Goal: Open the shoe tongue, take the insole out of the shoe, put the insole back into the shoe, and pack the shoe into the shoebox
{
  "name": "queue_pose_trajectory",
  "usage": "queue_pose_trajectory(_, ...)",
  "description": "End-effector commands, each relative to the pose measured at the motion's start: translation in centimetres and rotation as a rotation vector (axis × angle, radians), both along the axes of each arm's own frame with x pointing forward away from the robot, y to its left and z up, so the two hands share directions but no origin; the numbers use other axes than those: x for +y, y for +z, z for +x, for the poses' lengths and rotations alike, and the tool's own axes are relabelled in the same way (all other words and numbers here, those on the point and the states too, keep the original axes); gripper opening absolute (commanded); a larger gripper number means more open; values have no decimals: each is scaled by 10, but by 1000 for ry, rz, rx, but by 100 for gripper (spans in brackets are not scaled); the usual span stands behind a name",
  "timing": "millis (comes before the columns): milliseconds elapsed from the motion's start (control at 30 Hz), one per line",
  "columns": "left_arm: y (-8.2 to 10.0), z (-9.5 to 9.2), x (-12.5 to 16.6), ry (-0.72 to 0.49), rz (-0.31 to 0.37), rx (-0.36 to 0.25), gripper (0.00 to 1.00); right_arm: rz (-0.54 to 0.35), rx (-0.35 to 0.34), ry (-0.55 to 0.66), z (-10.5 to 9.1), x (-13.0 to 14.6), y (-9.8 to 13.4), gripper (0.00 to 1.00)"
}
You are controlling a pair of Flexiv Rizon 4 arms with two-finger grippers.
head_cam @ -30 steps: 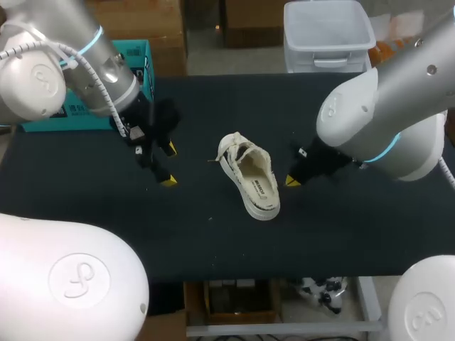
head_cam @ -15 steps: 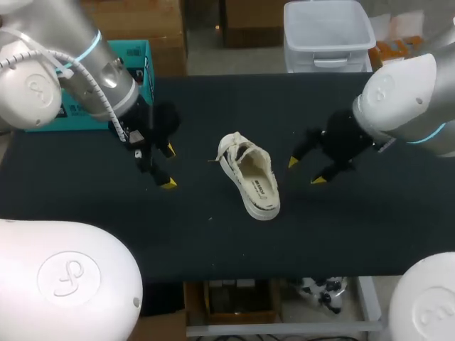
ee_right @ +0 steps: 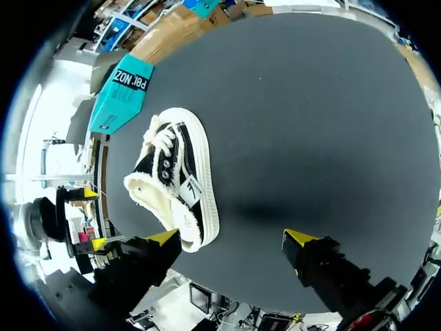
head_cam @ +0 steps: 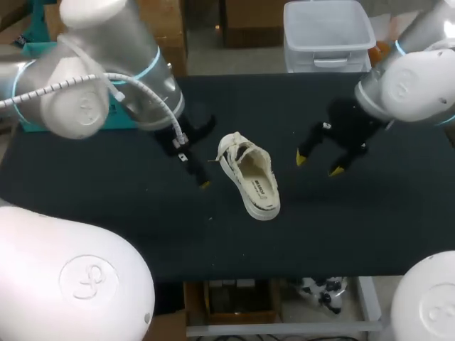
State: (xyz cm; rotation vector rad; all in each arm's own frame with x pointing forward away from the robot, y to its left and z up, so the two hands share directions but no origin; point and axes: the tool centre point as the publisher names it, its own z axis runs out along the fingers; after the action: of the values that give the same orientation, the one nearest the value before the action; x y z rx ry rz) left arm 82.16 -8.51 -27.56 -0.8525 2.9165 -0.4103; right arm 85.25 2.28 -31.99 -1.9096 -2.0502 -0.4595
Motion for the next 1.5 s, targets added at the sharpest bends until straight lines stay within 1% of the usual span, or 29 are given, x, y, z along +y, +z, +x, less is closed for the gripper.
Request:
queue_pose_trajectory(33,-5,2,-14,80,142,-32,100,-108,-1,70,0,5,10,100)
queue_pose_trajectory(233,-5,2,-14,80,142,-32,100,-108,-1,70,0,5,10,100)
queue_pose_trajectory(300,-6,1,-18,89,140,-39,100,-93,-59,126,3,-12,7,100)
queue_pose_trajectory(333,-7,0,-20,90,131,-32,100,-77,-94,185,3,-21,6,100)
queue_pose_trajectory(367,-8,0,-23,116,124,-34,100,-81,-112,185,2,-29,6,100)
queue_pose_trajectory(400,-9,-1,-25,119,119,-38,100,-83,-137,217,1,-37,6,100)
queue_pose_trajectory(433,-9,-2,-26,141,105,-38,100,-87,-150,249,0,-41,8,100)
queue_pose_trajectory(467,-9,-3,-27,165,96,-38,100,-108,-153,253,0,-46,9,100)
queue_pose_trajectory(500,-10,-5,-29,183,89,-46,100,-123,-170,300,0,-55,11,100)
queue_pose_trajectory(533,-11,-6,-30,195,81,-42,100,-133,-167,315,0,-58,13,100)
queue_pose_trajectory(567,-12,-8,-33,219,70,-44,100,-163,-168,348,2,-63,16,100)
queue_pose_trajectory(633,-16,-10,-38,258,69,-57,100,-190,-172,451,4,-68,21,100)
queue_pose_trajectory(667,-19,-13,-43,286,70,-63,100,-224,-143,546,8,-71,25,100)
queue_pose_trajectory(700,-20,-13,-45,304,78,-73,100,-233,-132,603,11,-71,26,100)
queue_pose_trajectory(767,-23,-15,-53,342,68,-74,100,-233,-132,603,11,-71,26,100)
queue_pose_trajectory(867,-24,-16,-61,405,64,-96,100,-233,-132,603,11,-71,26,100)
queue_pose_trajectory(900,-25,-15,-62,436,59,-104,100,-233,-132,603,11,-71,26,100)
queue_pose_trajectory(1100,-36,-4,-67,526,8,-78,100,-233,-132,603,11,-71,26,100)
queue_pose_trajectory(1133,-38,-1,-67,534,5,-73,100,-246,-129,624,14,-76,25,100)
queue_pose_trajectory(1167,-39,1,-67,549,-3,-79,100,-261,-146,668,16,-79,26,100)
queue_pose_trajectory(1200,-40,3,-67,560,-20,-67,100,-270,-161,700,17,-84,27,100)
queue_pose_trajectory(1233,-41,5,-67,568,-26,-64,100,-283,-153,688,18,-91,27,100)
queue_pose_trajectory(1267,-43,6,-67,587,-34,-72,100,-305,-153,720,19,-94,28,100)
queue_pose_trajectory(1300,-45,8,-66,598,-44,-65,100,-312,-179,753,19,-98,29,100)
queue_pose_trajectory(1333,-46,9,-66,610,-51,-64,100,-322,-185,759,20,-102,30,100)
queue_pose_trajectory(1367,-47,11,-66,626,-60,-72,100,-334,-196,796,21,-106,31,100)
queue_pose_trajectory(1400,-49,12,-66,627,-67,-63,100,-333,-218,830,21,-110,31,100)
queue_pose_trajectory(1433,-51,13,-66,633,-76,-56,100,-338,-226,830,22,-114,32,100)
queue_pose_trajectory(1500,-53,16,-68,660,-91,-62,100,-345,-253,890,23,-122,33,100)
